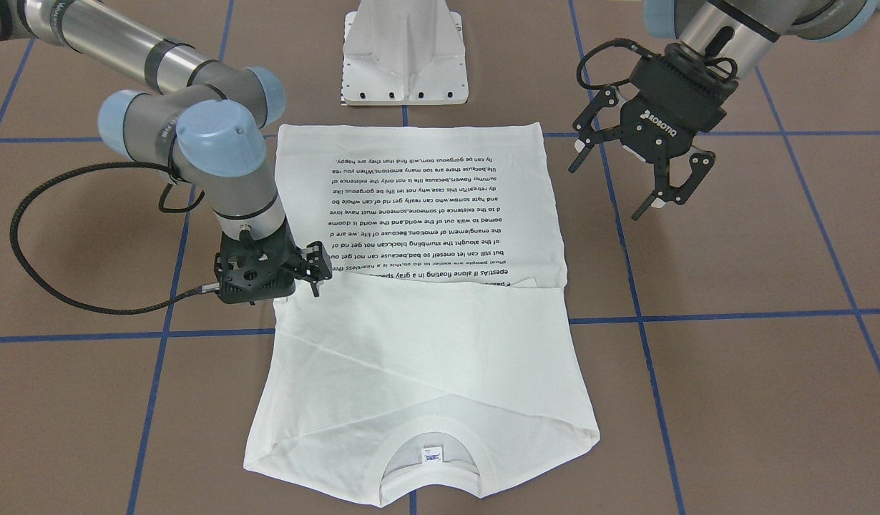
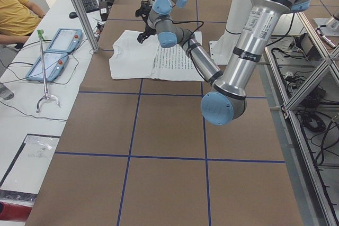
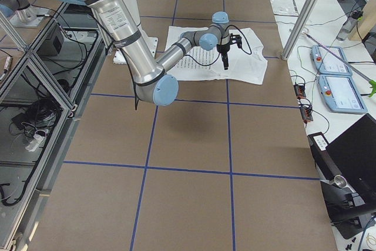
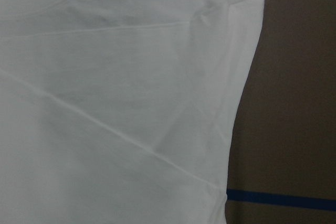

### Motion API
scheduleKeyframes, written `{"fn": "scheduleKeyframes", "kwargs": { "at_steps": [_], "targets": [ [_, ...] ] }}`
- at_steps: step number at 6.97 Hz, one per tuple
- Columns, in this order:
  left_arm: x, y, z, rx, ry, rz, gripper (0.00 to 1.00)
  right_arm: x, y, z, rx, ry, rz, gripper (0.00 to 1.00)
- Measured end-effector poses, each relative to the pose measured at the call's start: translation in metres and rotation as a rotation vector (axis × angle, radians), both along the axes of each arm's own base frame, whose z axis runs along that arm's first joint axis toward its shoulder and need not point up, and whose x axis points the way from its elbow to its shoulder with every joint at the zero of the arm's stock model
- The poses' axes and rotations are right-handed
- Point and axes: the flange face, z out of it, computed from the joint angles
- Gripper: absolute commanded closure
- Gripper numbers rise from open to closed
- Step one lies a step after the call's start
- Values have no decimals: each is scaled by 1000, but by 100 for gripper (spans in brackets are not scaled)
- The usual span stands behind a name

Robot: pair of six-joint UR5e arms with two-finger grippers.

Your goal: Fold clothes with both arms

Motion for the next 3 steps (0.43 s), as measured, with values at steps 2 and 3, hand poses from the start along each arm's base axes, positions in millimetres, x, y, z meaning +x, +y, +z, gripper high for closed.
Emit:
{"fn": "scheduleKeyframes", "kwargs": {
  "at_steps": [2,3],
  "targets": [
    [-20,31,16,-90,28,-25,0,44,71,20,-62,-59,47,0],
    [-27,59,21,-142,50,-25,0,55,113,19,-94,-87,92,0]
  ]
}}
